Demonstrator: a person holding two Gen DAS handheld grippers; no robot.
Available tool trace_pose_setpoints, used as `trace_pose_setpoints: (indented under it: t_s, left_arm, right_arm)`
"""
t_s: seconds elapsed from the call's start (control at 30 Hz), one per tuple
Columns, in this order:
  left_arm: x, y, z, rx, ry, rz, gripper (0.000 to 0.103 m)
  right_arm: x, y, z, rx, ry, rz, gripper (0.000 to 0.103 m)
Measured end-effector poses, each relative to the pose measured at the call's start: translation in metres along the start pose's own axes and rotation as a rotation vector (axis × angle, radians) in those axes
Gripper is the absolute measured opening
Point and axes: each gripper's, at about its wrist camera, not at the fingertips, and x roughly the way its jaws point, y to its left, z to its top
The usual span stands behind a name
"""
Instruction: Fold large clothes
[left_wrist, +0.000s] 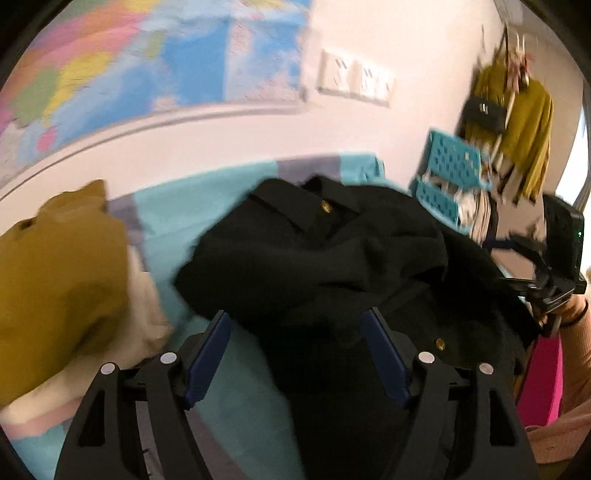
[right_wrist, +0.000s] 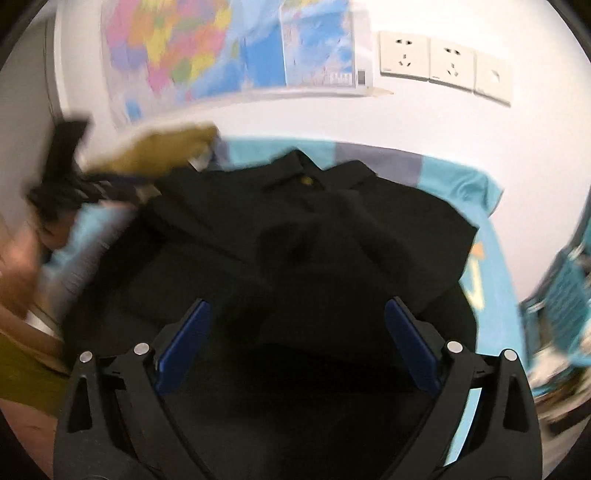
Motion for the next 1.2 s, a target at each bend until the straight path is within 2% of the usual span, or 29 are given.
trace_pose_setpoints:
  t_s: [0.03, 0.07, 0.1, 0.17, 0.2, 0.3, 0.33, 0.37, 0.43, 0.47, 0.5, 0.57, 0.6, 0.63, 0.7, 0.77, 0.8, 0.87, 0.9, 0.93, 0.97, 1.0, 1.03, 1.07, 1.13, 1.2]
  left_arm:
    - [0.008, -0.003, 0.002, 0.002, 0.018, 0.012, 0.072]
    - [0.024, -0.005, 0.006, -0.008, 0.046, 0.034, 0.07]
    - [0.031, -0.003, 0.007, -0.019, 0.061, 0.046, 0.065]
    - [0.043, 0.005, 0.009, -0.053, 0.074, 0.083, 0.054]
    - [0.043, 0.012, 0.008, -0.077, 0.069, 0.087, 0.048]
    - [0.035, 0.03, -0.003, -0.119, 0.074, 0.114, 0.041]
    - [0.032, 0.034, -0.009, -0.116, 0.084, 0.119, 0.041]
    - [0.03, 0.037, -0.014, -0.114, 0.096, 0.116, 0.041]
    - [0.029, 0.036, -0.027, -0.082, 0.131, 0.135, 0.041]
    - [0.03, 0.032, -0.033, -0.041, 0.155, 0.162, 0.041]
    - [0.03, 0.029, -0.038, -0.014, 0.17, 0.186, 0.043]
    - [0.026, 0.025, -0.043, 0.008, 0.181, 0.197, 0.044]
    - [0.019, 0.024, -0.042, 0.016, 0.155, 0.185, 0.044]
    - [0.013, 0.023, -0.042, 0.016, 0.127, 0.177, 0.05]
    - [-0.004, 0.023, -0.036, 0.006, 0.055, 0.123, 0.054]
    - [-0.015, 0.018, -0.031, 0.015, 0.011, 0.07, 0.058]
    - [-0.016, 0.015, -0.028, 0.026, 0.004, 0.058, 0.062]
    - [-0.005, 0.008, -0.018, 0.053, 0.016, 0.024, 0.062]
    - [0.002, 0.007, -0.014, 0.063, 0.029, 0.026, 0.062]
    - [0.011, 0.006, -0.01, 0.068, 0.046, 0.032, 0.062]
    - [0.022, 0.008, -0.004, 0.06, 0.065, 0.041, 0.062]
    - [0.03, 0.01, 0.003, 0.047, 0.075, 0.049, 0.06]
    - [0.037, 0.013, 0.009, 0.033, 0.082, 0.053, 0.058]
    - [0.042, 0.017, 0.018, 0.016, 0.081, 0.052, 0.058]
    - [0.045, 0.023, 0.031, -0.007, 0.069, 0.04, 0.057]
    - [0.051, 0.026, 0.043, -0.019, 0.059, 0.043, 0.057]
  right_arm:
    - [0.013, -0.002, 0.002, -0.011, 0.033, -0.042, 0.082]
    - [0.021, -0.007, 0.004, 0.006, 0.058, -0.048, 0.061]
    - [0.024, -0.014, 0.006, 0.033, 0.071, -0.018, 0.04]
    - [0.014, -0.033, 0.013, 0.12, 0.029, 0.094, 0.016]
    - [0.006, -0.042, 0.017, 0.145, 0.002, 0.12, 0.009]
    - [-0.026, -0.085, 0.031, 0.297, -0.114, 0.246, 0.006]
    - [-0.031, -0.097, 0.034, 0.332, -0.132, 0.237, 0.005]
    - [-0.03, -0.109, 0.036, 0.353, -0.126, 0.202, 0.005]
    - [-0.014, -0.121, 0.037, 0.386, -0.075, 0.214, 0.006]
    - [-0.001, -0.124, 0.036, 0.411, -0.037, 0.197, 0.02]
    - [0.02, -0.13, 0.032, 0.44, 0.029, 0.132, 0.026]
    - [0.045, -0.133, 0.025, 0.459, 0.096, 0.131, 0.027]
    - [0.049, -0.134, 0.022, 0.477, 0.096, 0.13, 0.035]
    - [0.047, -0.134, 0.019, 0.486, 0.076, 0.134, 0.041]
    - [0.028, -0.13, 0.014, 0.489, -0.02, 0.178, 0.07]
    - [0.012, -0.119, 0.012, 0.439, -0.063, 0.188, 0.072]
    - [0.009, -0.113, 0.011, 0.412, -0.059, 0.185, 0.075]
    - [0.015, -0.105, 0.008, 0.382, -0.014, 0.173, 0.076]
    - [0.024, -0.1, 0.004, 0.364, 0.03, 0.138, 0.073]
    - [0.031, -0.098, 0.003, 0.348, 0.052, 0.105, 0.065]
    - [0.035, -0.097, 0.003, 0.343, 0.063, 0.104, 0.038]
    - [0.037, -0.095, 0.004, 0.339, 0.067, 0.122, 0.017]
    - [0.034, -0.095, 0.006, 0.33, 0.05, 0.099, 0.01]
    - [0.025, -0.098, 0.01, 0.329, 0.011, 0.108, 0.008]
    - [0.008, -0.107, 0.016, 0.365, -0.068, 0.159, 0.007]
    - [-0.004, -0.119, 0.023, 0.389, -0.124, 0.144, 0.007]
